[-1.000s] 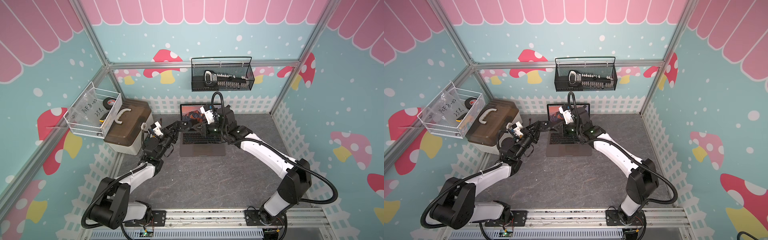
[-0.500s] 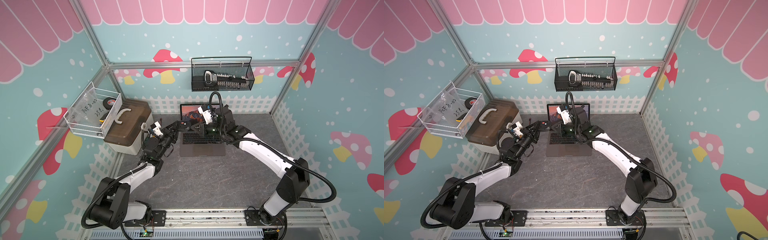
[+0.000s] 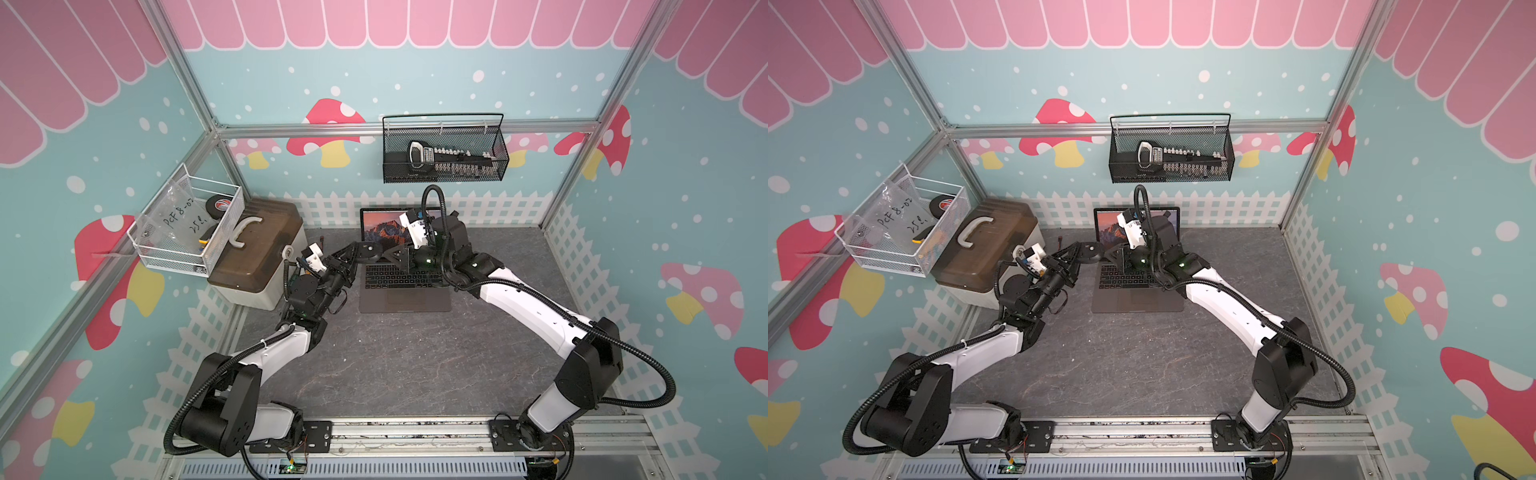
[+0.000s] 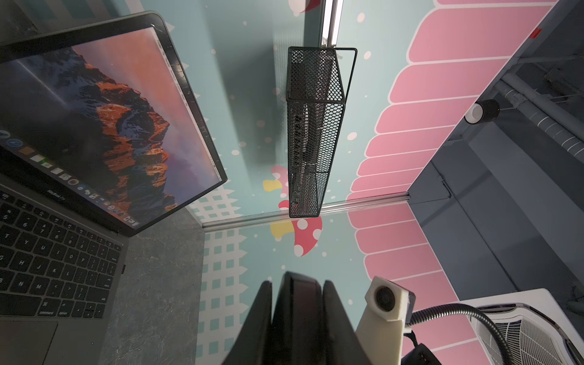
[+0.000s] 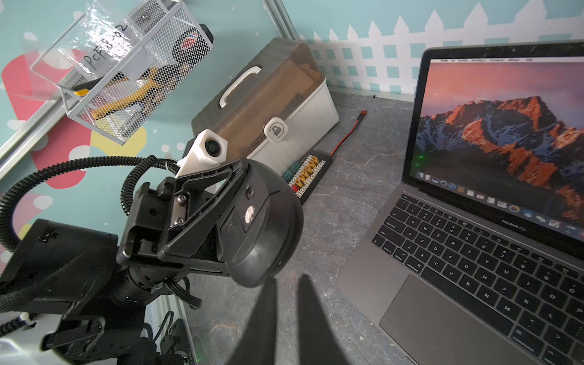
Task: Insert the wireless mouse receiver into the laptop
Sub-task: Close the lid on the mouse.
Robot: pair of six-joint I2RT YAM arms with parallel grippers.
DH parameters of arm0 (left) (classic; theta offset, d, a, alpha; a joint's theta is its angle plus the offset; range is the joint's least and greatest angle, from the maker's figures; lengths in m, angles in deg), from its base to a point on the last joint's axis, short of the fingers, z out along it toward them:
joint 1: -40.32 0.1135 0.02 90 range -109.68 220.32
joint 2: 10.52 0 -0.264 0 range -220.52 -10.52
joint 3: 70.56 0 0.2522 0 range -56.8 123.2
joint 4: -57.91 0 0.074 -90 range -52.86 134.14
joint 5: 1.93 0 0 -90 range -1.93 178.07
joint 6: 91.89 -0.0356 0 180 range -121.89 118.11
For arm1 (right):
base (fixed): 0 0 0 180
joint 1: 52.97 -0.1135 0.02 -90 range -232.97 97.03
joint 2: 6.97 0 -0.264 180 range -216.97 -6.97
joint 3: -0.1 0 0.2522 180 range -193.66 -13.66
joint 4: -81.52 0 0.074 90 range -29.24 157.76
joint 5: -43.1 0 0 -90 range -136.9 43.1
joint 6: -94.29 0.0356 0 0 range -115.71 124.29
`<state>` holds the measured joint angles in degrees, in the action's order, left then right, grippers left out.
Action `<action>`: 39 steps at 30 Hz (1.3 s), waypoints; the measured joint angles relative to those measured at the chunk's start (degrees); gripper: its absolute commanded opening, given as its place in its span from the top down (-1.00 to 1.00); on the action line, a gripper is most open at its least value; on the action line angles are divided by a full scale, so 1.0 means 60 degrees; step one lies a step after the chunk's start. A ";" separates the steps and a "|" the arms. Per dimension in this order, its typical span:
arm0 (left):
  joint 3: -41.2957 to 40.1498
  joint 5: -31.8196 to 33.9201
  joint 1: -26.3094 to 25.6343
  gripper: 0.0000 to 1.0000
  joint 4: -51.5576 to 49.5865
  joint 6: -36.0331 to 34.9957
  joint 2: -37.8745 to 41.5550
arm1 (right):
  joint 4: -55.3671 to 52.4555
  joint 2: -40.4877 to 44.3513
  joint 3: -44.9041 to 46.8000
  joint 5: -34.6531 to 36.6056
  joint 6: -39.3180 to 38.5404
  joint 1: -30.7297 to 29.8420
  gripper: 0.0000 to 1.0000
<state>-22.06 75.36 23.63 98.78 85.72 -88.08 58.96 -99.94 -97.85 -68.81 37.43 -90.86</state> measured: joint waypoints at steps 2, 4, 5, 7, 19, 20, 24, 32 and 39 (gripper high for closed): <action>0.0000 0.0000 0.0000 1.00 0.0000 0.0000 0.0000 | 0.0189 0.0051 0.0113 -0.0084 0.0124 0.0000 -0.37; 0.0000 0.0000 0.0000 1.00 0.0004 0.0000 -0.0004 | 0.0361 0.0058 0.0149 -0.0149 0.0324 0.0000 -0.49; 0.0000 0.0000 0.0000 1.00 0.0004 0.0000 -0.0004 | 0.0426 0.0058 0.0164 -0.0153 0.0401 0.0000 -0.51; 0.0000 -0.0004 0.0000 1.00 0.0011 0.0004 -0.0022 | 0.0484 0.0058 0.0164 -0.0069 0.0543 0.0000 -0.52; -0.0018 -0.0025 0.0000 1.00 0.0022 0.0004 -0.0040 | -0.0022 -0.0131 -0.0102 0.0627 0.0845 0.0000 -0.41; -0.0018 -0.0029 0.0000 1.00 0.0022 0.0004 -0.0040 | -0.0124 -0.0197 -0.0175 0.0699 0.0834 0.0000 -0.40; -0.0018 0.0007 0.0033 1.00 -0.0004 0.0000 -0.0091 | -0.0404 -0.0528 -0.0470 0.0732 0.0834 0.0000 -0.37; -0.0018 0.0160 0.0015 1.00 -0.0029 0.0000 -0.0339 | -0.0532 -0.0922 -0.0801 0.0678 0.0885 -0.0069 -0.35; -0.0040 0.0157 0.0000 1.00 -0.0029 -0.0076 -0.0342 | -0.0561 -0.0900 -0.0801 0.0714 0.0852 -0.0124 -0.39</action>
<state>-22.30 76.30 23.63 98.60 85.26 -90.14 55.59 -105.34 -102.65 -64.53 42.55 -91.60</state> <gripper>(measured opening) 0.217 0.694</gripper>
